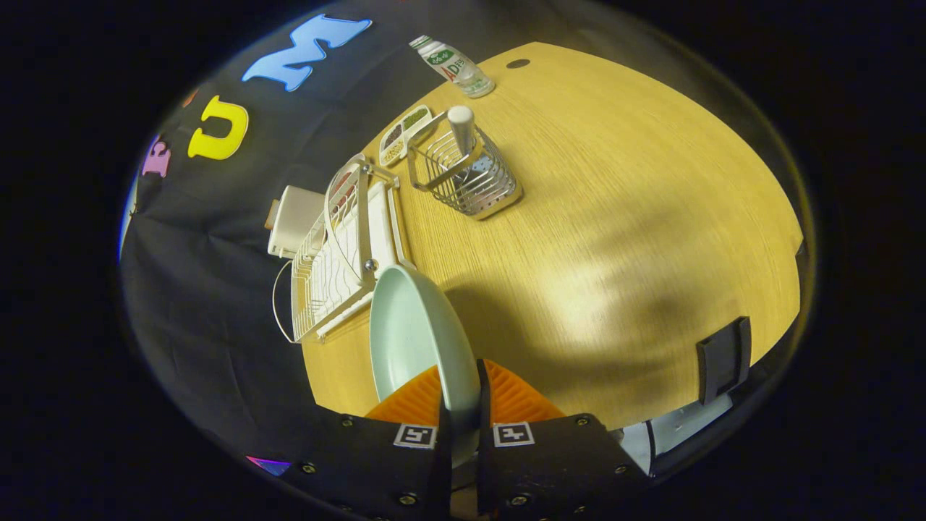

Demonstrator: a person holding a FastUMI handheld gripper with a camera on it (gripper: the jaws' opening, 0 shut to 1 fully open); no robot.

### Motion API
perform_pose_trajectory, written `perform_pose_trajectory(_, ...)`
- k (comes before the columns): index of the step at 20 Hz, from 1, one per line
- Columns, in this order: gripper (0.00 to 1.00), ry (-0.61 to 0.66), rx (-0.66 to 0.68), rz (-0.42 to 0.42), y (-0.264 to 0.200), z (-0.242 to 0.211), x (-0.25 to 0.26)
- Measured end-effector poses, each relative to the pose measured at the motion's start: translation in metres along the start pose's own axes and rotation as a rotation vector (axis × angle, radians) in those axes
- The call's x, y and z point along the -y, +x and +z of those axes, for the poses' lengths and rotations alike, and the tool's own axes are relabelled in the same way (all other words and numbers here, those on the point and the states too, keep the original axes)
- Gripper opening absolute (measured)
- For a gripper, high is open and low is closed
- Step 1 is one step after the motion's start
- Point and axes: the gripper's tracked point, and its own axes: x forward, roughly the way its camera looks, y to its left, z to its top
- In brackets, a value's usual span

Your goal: Take the plate from the dish rack, then take the spoon from the basket and place it into the plate.

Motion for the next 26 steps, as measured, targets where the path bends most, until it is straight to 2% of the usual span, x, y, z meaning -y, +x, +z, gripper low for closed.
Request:
perform_pose_trajectory(2, 0.14, 0.005, -0.001, 0.021, 0.011, -0.002, 0.003)
perform_pose_trajectory(7, 0.14, 0.009, -0.017, 0.009, 0.029, -0.004, 0.024)
perform_pose_trajectory(10, 0.16, 0.055, -0.024, 0.040, 0.036, -0.002, 0.025)
perform_pose_trajectory(12, 0.19, 0.013, -0.003, 0.004, 0.039, 0.001, 0.033)
perform_pose_trajectory(14, 0.23, -0.097, 0.043, -0.052, 0.032, 0.011, 0.040)
perform_pose_trajectory(16, 0.36, -0.191, 0.110, -0.088, 0.023, 0.025, 0.039)
perform_pose_trajectory(18, 0.37, -0.268, 0.197, -0.104, 0.004, 0.043, 0.034)
perform_pose_trajectory(21, 0.96, -0.335, 0.322, -0.101, -0.021, 0.062, 0.022)
perform_pose_trajectory(26, 0.96, -0.433, 0.607, -0.110, -0.071, 0.105, 0.007)
